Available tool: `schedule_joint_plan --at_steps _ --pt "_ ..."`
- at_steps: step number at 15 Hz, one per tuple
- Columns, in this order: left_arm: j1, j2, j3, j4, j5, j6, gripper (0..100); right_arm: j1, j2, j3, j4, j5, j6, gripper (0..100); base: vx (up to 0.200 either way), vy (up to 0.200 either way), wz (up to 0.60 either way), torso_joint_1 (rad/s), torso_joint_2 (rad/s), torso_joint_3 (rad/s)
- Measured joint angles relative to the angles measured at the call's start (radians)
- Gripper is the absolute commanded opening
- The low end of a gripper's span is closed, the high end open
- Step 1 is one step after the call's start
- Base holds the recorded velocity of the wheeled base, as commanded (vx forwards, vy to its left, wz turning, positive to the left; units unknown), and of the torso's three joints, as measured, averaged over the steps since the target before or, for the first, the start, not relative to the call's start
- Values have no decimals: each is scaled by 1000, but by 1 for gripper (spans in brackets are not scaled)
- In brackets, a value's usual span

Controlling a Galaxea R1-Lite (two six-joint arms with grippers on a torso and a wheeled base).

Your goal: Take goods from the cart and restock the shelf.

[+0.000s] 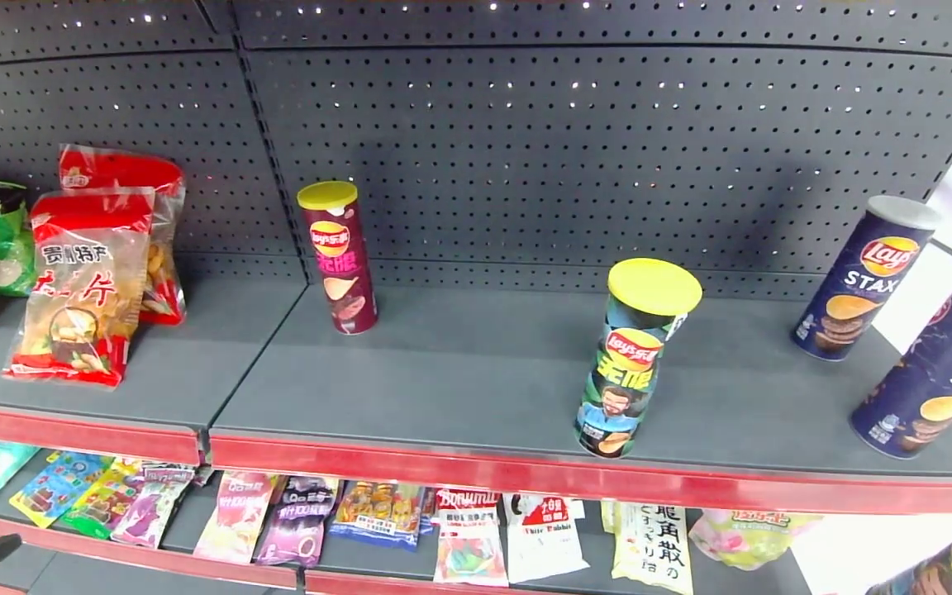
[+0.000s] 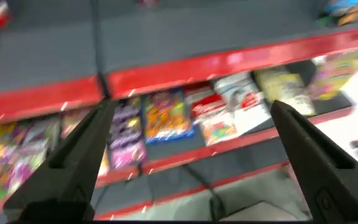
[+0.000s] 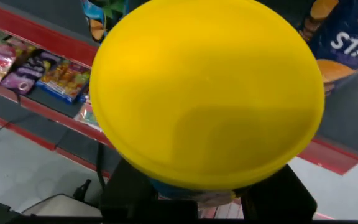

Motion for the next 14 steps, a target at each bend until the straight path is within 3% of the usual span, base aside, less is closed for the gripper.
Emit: schedule_joint_plan --at_steps 1,4,7,9,10,12,14 --pt "29 -2 -12 40 6 -3 100 0 33 -9 -39 13 5 0 0 0 0 0 0 0" --pt "194 -14 -74 206 11 -8 100 -1 201 -35 -240 38 22 0 0 0 0 0 0 0" --pt "299 -45 -95 290 112 -7 100 -2 382 -68 -430 53 33 0 0 0 0 0 0 0" --pt "357 -62 -99 319 135 -7 100 -1 440 -79 -431 83 33 0 0 0 0 0 0 0" --pt "419 -70 -100 340 139 -7 100 -1 455 -79 -427 84 33 0 0 0 0 0 0 0" --pt "525 -103 -84 354 93 -7 100 -2 472 -80 -429 84 33 0 0 0 0 0 0 0" --pt "544 -207 -34 330 -47 8 100 -2 480 -82 -429 83 34 0 0 0 0 0 0 0"
